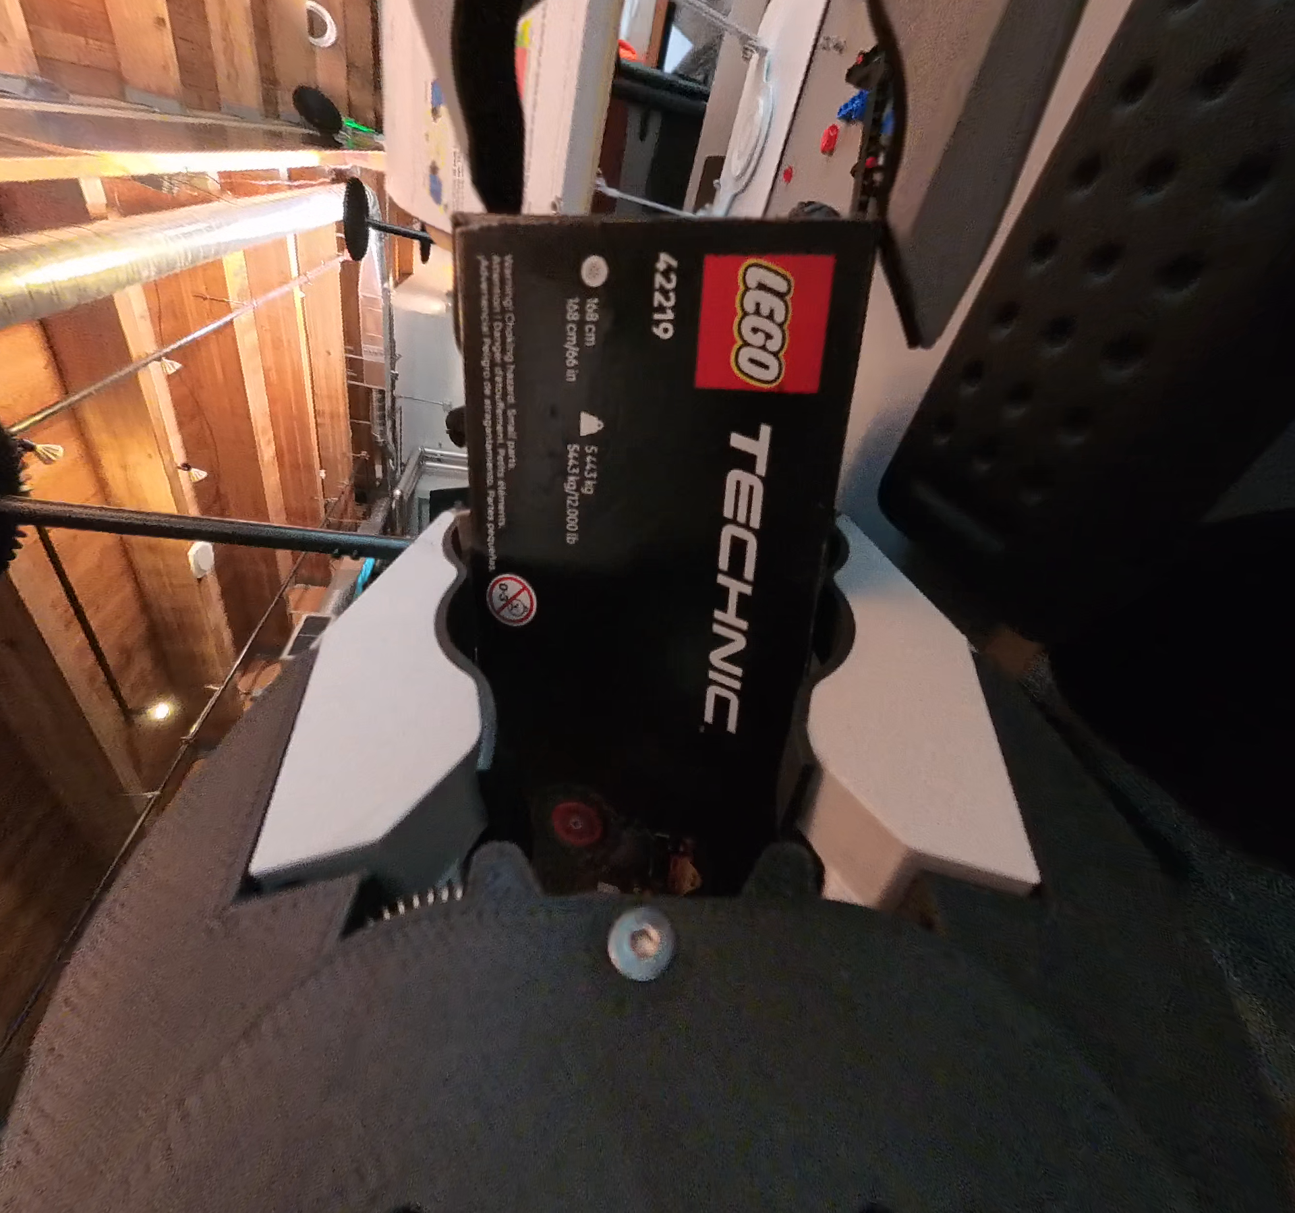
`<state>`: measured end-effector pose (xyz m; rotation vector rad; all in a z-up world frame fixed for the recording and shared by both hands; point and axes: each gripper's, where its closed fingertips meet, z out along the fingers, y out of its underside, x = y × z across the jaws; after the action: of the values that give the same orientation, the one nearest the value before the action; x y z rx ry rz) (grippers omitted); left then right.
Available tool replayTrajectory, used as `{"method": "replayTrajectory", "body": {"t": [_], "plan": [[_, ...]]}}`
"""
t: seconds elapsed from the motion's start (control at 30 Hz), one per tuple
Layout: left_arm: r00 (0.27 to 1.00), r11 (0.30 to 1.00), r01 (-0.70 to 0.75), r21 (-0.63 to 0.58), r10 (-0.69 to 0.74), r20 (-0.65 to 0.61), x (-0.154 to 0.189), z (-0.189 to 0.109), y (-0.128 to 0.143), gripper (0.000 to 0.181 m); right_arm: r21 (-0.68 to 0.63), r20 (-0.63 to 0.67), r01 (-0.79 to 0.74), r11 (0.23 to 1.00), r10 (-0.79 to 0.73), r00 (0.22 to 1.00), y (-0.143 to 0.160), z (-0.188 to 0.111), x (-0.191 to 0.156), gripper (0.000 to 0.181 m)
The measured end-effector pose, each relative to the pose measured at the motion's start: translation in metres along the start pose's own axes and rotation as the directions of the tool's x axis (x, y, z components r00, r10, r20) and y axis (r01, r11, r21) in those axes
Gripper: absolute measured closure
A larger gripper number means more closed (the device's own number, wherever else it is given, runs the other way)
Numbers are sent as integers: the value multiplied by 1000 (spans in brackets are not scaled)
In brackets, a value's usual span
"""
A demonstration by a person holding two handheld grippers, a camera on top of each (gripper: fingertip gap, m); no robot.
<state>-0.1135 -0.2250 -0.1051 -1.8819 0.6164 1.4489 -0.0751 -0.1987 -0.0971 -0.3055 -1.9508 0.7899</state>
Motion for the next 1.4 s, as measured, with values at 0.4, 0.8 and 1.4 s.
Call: {"method": "replayTrajectory", "body": {"t": [0.4, 0.8, 1.4], "plan": [[935, 988, 153, 4, -143, -324, 98, 32, -24, 93, -126, 230, 98, 987, -67, 971, 41, -10, -47, 117], [705, 838, 543, -60, -493, -510, 36, 3, 19, 145, -203, 187, 130, 970, -92, 978, 58, 15, -53, 168], [579, 748, 603, -279, -650, -492, 54, 117, 51, 181, -14, 255, 263, 965, -251, 934, 31, 18, -81, 174]]}}
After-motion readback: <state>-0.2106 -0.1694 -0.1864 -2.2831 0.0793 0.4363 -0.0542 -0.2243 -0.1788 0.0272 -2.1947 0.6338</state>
